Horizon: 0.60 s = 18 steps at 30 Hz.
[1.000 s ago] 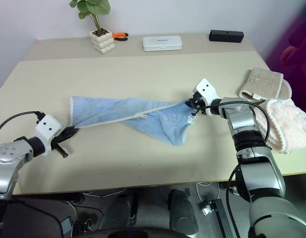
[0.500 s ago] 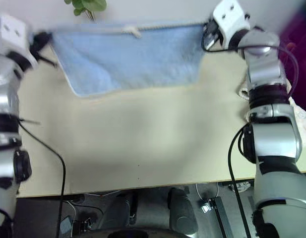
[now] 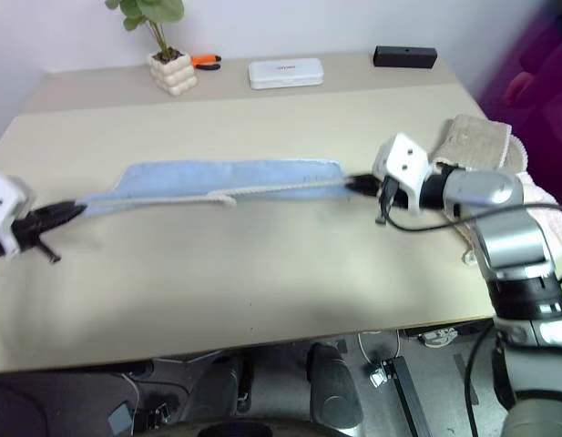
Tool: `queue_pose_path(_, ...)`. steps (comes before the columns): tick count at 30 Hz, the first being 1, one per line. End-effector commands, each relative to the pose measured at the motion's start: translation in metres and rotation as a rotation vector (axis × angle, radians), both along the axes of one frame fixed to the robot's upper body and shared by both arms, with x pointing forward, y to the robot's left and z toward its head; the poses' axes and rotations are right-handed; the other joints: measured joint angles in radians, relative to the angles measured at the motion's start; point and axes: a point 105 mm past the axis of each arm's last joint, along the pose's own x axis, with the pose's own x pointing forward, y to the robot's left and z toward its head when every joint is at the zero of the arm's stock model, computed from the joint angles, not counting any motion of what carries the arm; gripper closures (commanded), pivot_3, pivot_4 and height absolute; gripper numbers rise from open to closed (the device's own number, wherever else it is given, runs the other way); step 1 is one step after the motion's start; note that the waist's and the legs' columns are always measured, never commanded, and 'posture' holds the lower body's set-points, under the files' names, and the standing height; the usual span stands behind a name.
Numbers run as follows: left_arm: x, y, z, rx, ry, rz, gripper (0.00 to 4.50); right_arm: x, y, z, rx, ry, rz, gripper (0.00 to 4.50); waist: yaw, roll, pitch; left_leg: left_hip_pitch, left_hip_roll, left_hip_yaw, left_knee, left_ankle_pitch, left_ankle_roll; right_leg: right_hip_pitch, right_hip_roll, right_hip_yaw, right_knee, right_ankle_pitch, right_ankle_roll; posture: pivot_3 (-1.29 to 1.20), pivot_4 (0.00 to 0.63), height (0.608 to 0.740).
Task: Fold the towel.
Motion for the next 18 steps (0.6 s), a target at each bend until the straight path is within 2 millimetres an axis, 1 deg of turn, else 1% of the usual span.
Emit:
queue_pose_path(1, -0.026, 0.003, 0.0, 0.029, 0.085, -0.008, 4.5, -0.032, -0.009, 0.012, -0.021, 0.063, 0.049, 4.44, 0.016, 0.0, 0.0, 0.002, 0.0, 0.0, 0.0, 0.0, 0.0, 0.002, 0.0, 0.0, -0.001, -0.001, -0.002, 0.0, 0.15, 0.738)
queue_pose_path(3, -0.038, 0.001, -0.005, 0.003, 0.149, -0.004, 4.5, -0.049, -0.013, 0.005, -0.031, 0.15, 0.077, 4.44, 0.028, -0.001, 0.0, 0.004, 0.0, 0.0, 0.002, 0.0, 0.0, 0.006, 0.0, 0.0, -0.003, -0.002, -0.004, 0.0, 0.15, 0.738)
queue_pose_path(4, -0.04, 0.001, -0.006, -0.003, 0.162, 0.0, 4.5, -0.053, -0.015, 0.004, -0.036, 0.172, 0.083, 4.44, 0.032, -0.002, 0.0, 0.007, 0.001, 0.0, 0.002, 0.0, 0.0, 0.009, 0.0, -0.001, -0.004, -0.003, -0.005, 0.0, 0.15, 0.738)
queue_pose_path(6, -0.042, 0.001, -0.006, -0.02, 0.169, 0.009, 4.5, -0.056, -0.017, 0.003, -0.039, 0.179, 0.081, 4.44, 0.033, -0.003, -0.001, 0.012, 0.001, 0.0, 0.002, 0.0, -0.001, 0.015, 0.0, -0.002, -0.006, -0.003, -0.004, 0.0, 0.15, 0.738)
queue_pose_path(7, -0.042, 0.001, -0.005, -0.03, 0.169, 0.013, 4.5, -0.056, -0.016, 0.004, -0.037, 0.175, 0.079, 4.44, 0.03, -0.003, -0.001, 0.013, 0.002, 0.0, 0.002, 0.0, -0.001, 0.015, 0.0, -0.002, -0.007, -0.004, -0.004, 0.0, 0.15, 0.738)
queue_pose_path(10, -0.036, -0.001, -0.004, -0.041, 0.151, 0.011, 4.5, -0.035, -0.021, 0.008, -0.035, 0.098, 0.008, 4.44, 0.024, -0.003, -0.001, 0.013, 0.002, 0.001, 0.0, 0.0, -0.001, 0.015, 0.0, -0.002, -0.008, -0.002, -0.006, 0.0, 0.15, 0.738)
queue_pose_path(12, -0.021, 0.0, -0.003, -0.035, 0.113, 0.017, 4.5, -0.017, -0.025, 0.007, -0.048, 0.043, -0.042, 4.44, 0.023, -0.003, -0.001, 0.012, 0.002, 0.001, -0.001, 0.0, -0.001, 0.013, 0.001, -0.002, -0.007, -0.002, -0.006, 0.0, 0.15, 0.738)
queue_pose_path(14, -0.001, 0.003, -0.002, 0.005, 0.057, 0.017, 4.5, 0.001, -0.028, 0.004, -0.072, -0.001, -0.077, 4.44, 0.023, -0.003, -0.001, 0.013, 0.001, 0.002, -0.001, 0.0, -0.001, 0.014, 0.001, -0.002, -0.006, -0.002, -0.006, 0.0, 0.15, 0.738)
queue_pose_path(17, 0.025, 0.006, -0.001, 0.011, 0.009, 0.039, 4.5, 0.019, -0.03, -0.001, -0.075, -0.023, -0.115, 4.44, 0.024, -0.004, -0.001, 0.013, 0.001, 0.002, 0.0, 0.0, -0.001, 0.013, 0.001, -0.001, -0.005, -0.002, -0.006, 0.0, 0.15, 0.738)
queue_pose_path(18, 0.034, 0.005, -0.002, 0.0, 0.003, 0.039, 4.5, 0.024, -0.03, -0.003, -0.077, -0.022, -0.118, 4.44, 0.024, -0.004, -0.001, 0.013, 0.0, 0.002, 0.0, 0.0, 0.0, 0.013, 0.001, -0.001, -0.005, 0.0, -0.003, 0.0, 0.15, 0.738)
